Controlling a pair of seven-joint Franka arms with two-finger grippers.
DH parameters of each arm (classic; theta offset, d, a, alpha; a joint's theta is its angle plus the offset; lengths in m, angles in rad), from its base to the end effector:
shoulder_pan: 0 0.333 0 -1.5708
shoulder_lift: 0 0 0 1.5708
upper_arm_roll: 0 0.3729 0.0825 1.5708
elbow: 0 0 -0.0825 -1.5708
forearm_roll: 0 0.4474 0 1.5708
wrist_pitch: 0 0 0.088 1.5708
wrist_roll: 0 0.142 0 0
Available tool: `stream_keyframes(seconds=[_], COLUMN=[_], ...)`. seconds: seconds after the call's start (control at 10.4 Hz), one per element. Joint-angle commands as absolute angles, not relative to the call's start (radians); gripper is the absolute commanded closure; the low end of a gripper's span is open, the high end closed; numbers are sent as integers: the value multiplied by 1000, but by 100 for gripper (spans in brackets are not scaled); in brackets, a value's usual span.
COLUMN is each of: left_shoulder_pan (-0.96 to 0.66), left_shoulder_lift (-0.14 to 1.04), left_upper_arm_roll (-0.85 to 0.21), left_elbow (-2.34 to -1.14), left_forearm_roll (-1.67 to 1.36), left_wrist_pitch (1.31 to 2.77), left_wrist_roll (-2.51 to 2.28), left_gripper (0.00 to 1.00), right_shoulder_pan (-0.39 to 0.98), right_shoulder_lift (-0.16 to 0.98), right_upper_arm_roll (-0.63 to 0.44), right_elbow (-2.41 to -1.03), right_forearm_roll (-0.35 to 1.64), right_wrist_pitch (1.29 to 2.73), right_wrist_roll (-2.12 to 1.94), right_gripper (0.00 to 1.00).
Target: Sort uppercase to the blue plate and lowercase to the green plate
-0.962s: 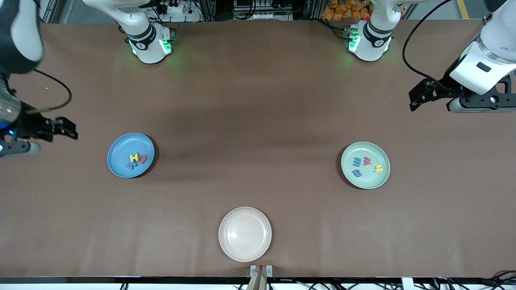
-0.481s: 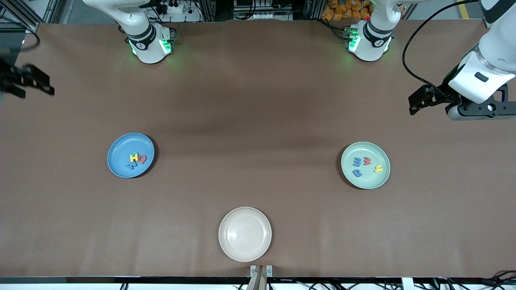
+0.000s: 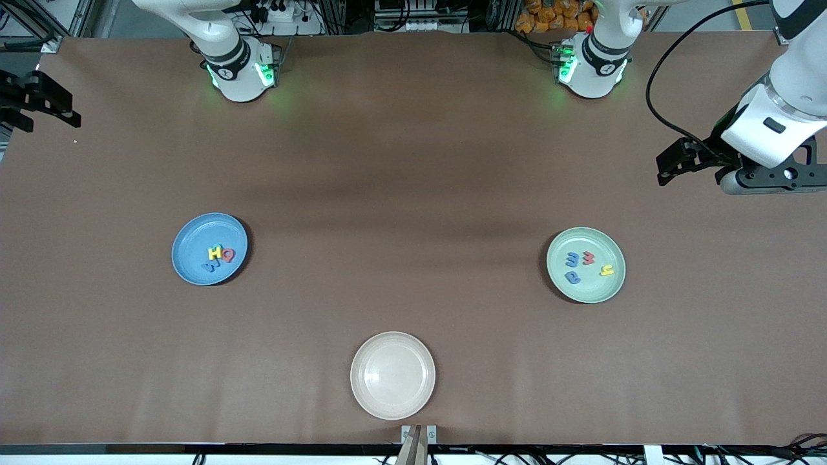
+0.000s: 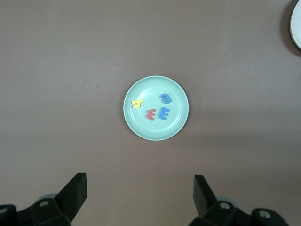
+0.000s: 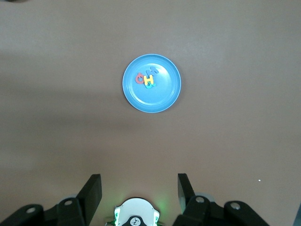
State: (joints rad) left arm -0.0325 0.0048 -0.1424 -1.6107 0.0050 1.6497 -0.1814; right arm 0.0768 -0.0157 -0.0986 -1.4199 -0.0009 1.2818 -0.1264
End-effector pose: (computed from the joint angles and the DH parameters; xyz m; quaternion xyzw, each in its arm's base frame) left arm 0.6183 -0.1084 0.6290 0.9998 0.0031 0.0172 0.0009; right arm 0.5740 -0.0132 0.7110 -0.9968 -0.0521 0.0610 0.0049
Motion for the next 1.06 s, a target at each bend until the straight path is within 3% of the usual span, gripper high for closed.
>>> stream_keyframes(seconds=[0.0,0.96], left_shoulder_pan=[-26,-26], left_shoulder_lift=[8,8], left_upper_arm_roll=[-144,-144], left_elbow=[-1592,-1591], left_forearm_roll=[0,0], left_wrist_pitch=[1634,1635], left_wrist_roll=[-158,-158], left_gripper=[0,0], right_shoulder_pan=[74,75], right_shoulder_lift=[-44,-46], right_upper_arm_roll=[-91,-89], right_elbow=[-1523,-1586], right_forearm_roll=[-12,-14], right_wrist_pitch=[1368,1439], right_wrist_roll=[-123,-120], right_gripper=[26,26])
